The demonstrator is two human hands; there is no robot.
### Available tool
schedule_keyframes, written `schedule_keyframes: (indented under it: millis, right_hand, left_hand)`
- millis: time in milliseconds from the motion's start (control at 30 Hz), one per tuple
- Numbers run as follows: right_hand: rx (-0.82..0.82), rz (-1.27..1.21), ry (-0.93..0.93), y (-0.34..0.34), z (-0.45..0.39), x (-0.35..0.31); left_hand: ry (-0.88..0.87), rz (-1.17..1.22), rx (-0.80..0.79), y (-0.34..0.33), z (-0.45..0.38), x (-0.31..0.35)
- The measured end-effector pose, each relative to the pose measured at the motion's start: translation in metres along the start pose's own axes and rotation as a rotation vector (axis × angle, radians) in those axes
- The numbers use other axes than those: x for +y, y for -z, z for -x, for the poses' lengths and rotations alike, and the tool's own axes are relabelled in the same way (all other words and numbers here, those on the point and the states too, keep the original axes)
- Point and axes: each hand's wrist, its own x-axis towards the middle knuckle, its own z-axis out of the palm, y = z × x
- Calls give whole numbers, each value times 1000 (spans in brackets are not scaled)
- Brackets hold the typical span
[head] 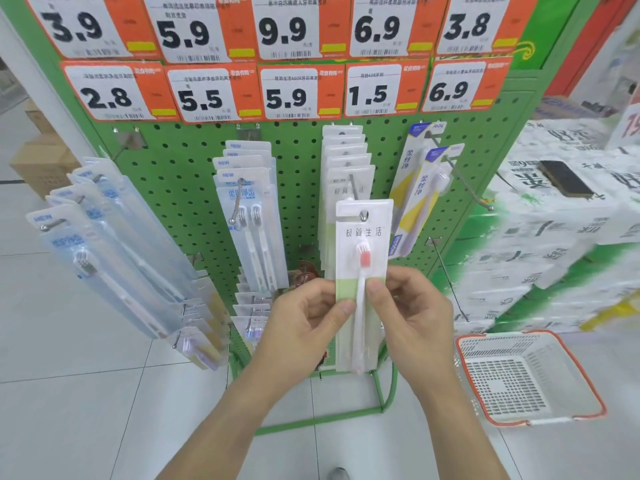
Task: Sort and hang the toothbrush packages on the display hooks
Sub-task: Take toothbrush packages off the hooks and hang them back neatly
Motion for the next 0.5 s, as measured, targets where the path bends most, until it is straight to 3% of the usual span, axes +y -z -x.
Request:
schedule_keyframes:
  millis: [300,500]
  right_hand:
    - [-133,-73,40,14,19,2]
    - [-223,-133,-131,-6,27,8]
  left_hand:
    - [50,62,-124,11,23,-1]
    - [179,203,-91,24,46,-16]
